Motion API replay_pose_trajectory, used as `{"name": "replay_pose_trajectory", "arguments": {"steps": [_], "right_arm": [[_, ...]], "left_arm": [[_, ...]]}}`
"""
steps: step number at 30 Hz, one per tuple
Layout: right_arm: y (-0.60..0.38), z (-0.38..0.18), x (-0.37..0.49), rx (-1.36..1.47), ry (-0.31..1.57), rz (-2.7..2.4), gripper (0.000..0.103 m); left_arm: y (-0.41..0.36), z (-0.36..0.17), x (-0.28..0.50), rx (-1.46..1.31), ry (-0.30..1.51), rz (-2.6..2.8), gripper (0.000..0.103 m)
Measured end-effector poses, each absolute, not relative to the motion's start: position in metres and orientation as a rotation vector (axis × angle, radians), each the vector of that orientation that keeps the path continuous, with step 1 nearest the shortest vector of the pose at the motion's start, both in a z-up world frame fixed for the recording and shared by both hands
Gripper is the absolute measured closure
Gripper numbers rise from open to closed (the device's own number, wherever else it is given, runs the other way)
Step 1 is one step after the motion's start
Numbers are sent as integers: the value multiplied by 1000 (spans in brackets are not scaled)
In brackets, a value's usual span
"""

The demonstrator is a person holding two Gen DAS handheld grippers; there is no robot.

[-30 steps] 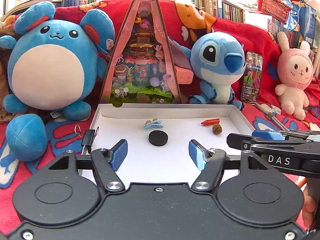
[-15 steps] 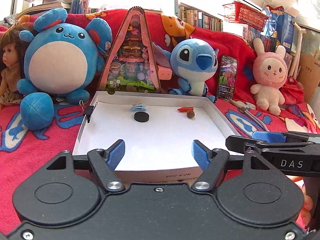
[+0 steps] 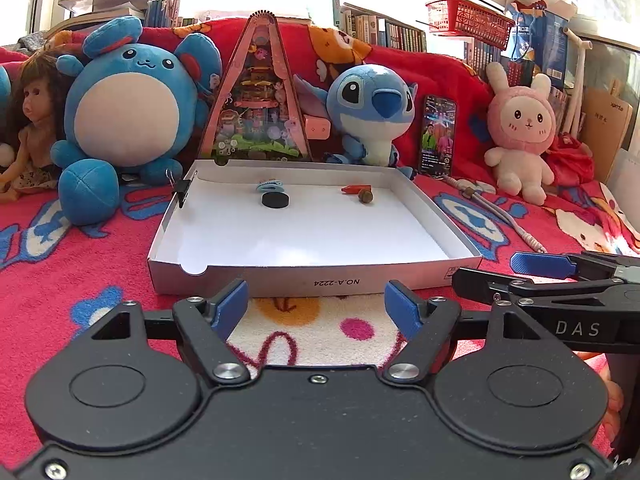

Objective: Organize rigid objects
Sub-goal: 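Withdraw both tools from the box toward the items on the blanket, then move the left tool over a red crayon while the right tool approaches a brown nut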

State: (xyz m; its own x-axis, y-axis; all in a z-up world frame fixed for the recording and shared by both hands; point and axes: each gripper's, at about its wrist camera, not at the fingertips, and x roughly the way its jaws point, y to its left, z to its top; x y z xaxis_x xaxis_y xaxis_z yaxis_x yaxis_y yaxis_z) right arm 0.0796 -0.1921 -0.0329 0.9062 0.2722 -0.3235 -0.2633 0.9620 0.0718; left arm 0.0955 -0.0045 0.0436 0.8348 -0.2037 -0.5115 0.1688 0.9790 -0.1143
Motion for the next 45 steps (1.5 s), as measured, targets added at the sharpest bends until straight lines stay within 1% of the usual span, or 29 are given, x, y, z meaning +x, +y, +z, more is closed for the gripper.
{"name": "replay_pose_trajectory", "arguments": {"steps": [17,23,27,29,38,45], "right_arm": [[-196,-61,43,-13,306,201,13],[-196,-72,35,-31,316,173,13],[-197,-78,31,-36,325,158,13],[-198,-80,28,-33,325,149,13],[-200,-86,20,-38,325,125,13],[-195,-93,18,-29,334,108,13]], "left_arm": [[12,26,66,-69,545,-122,30],[24,21,56,-86,562,-101,36],[28,15,52,-88,573,-71,47],[30,14,52,-105,592,-64,51],[26,8,38,-94,580,-43,51],[16,0,36,-88,583,-6,49]]}}
